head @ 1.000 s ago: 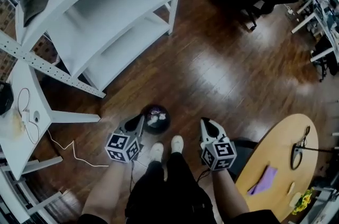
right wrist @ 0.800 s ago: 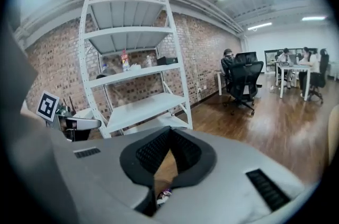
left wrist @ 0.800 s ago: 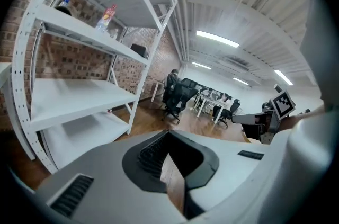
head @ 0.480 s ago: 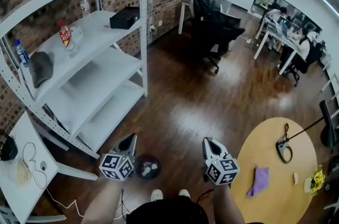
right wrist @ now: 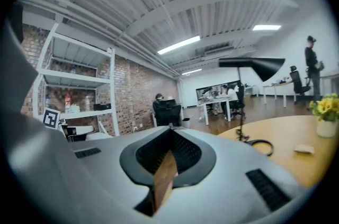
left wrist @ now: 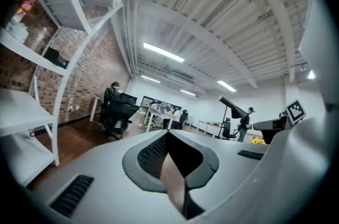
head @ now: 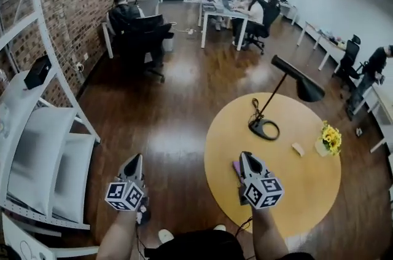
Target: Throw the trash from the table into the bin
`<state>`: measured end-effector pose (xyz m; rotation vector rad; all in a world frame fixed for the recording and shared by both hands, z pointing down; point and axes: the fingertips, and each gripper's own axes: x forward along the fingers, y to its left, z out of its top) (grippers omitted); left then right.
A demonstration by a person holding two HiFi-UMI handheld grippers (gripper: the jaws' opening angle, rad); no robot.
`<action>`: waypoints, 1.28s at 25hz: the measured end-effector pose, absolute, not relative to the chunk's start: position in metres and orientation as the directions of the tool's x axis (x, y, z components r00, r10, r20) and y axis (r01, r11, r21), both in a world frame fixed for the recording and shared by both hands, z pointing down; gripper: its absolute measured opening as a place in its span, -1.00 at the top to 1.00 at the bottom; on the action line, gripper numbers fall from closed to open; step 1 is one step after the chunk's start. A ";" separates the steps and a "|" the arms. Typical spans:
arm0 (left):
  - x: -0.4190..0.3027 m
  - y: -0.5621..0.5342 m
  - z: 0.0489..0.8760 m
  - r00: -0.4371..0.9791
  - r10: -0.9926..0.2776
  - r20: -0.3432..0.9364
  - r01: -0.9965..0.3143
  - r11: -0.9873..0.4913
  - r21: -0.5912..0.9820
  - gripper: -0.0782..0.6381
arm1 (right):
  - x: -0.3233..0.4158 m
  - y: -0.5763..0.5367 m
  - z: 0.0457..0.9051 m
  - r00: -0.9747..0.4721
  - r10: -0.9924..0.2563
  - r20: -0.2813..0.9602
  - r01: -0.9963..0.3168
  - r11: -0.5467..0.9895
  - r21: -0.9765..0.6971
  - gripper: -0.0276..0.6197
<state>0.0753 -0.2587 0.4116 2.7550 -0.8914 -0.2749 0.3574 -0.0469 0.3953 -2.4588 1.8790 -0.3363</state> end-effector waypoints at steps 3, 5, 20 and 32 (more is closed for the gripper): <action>0.163 -0.227 0.398 0.882 -0.451 -0.134 -0.407 -0.875 0.263 0.77 | 0.422 0.016 0.390 0.415 -0.901 0.128 -0.887 -0.432 -0.165 0.91; 0.207 -0.204 0.391 0.911 -0.386 -0.146 -0.342 -0.904 0.258 0.77 | 0.455 0.047 0.392 0.475 -0.871 0.124 -0.857 -0.490 -0.162 0.91; 0.421 -0.003 0.362 0.989 -0.001 -0.146 0.030 -0.977 0.213 0.77 | 0.569 0.305 0.391 0.768 -0.629 0.125 -0.605 -0.775 -0.184 0.91; 0.466 0.047 0.328 0.938 0.285 -0.199 0.320 -0.930 0.179 0.77 | 0.553 0.338 0.392 0.865 -0.482 0.141 -0.460 -0.873 -0.163 0.91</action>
